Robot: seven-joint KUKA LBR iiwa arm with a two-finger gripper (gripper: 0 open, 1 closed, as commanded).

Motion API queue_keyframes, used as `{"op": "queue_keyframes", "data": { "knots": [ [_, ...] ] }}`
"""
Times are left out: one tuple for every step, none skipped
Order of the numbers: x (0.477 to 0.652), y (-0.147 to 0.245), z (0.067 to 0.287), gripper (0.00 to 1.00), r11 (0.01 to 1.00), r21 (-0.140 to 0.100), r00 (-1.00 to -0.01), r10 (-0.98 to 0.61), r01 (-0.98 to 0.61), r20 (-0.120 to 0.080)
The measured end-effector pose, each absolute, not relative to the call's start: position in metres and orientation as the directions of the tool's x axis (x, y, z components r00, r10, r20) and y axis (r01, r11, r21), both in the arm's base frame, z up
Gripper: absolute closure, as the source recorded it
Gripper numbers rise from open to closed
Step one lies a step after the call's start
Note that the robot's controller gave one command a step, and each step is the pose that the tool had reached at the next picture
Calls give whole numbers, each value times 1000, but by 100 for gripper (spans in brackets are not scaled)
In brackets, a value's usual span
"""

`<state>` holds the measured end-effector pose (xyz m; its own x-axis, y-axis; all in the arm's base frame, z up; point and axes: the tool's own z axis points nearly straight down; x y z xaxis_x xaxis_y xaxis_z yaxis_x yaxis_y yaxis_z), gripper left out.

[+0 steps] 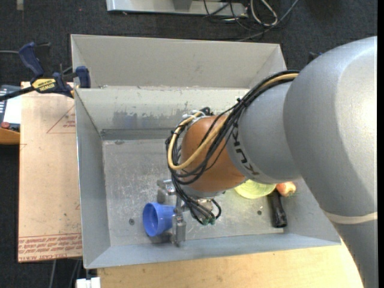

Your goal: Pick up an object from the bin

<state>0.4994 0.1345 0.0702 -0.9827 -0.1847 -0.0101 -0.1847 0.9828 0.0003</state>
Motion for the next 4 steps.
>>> {"op": "queue_keyframes", "data": {
  "knots": [
    [500, 134, 70, 0, 983, 0, -983, -185, -185, -10],
    [497, 138, 71, 0, 981, 0, -981, -192, -192, -15],
    [496, 168, 72, 0, 922, -5, -921, -387, -387, -27],
    [501, 155, 70, 100, 973, 0, -973, -231, -231, -21]
  ]
}}
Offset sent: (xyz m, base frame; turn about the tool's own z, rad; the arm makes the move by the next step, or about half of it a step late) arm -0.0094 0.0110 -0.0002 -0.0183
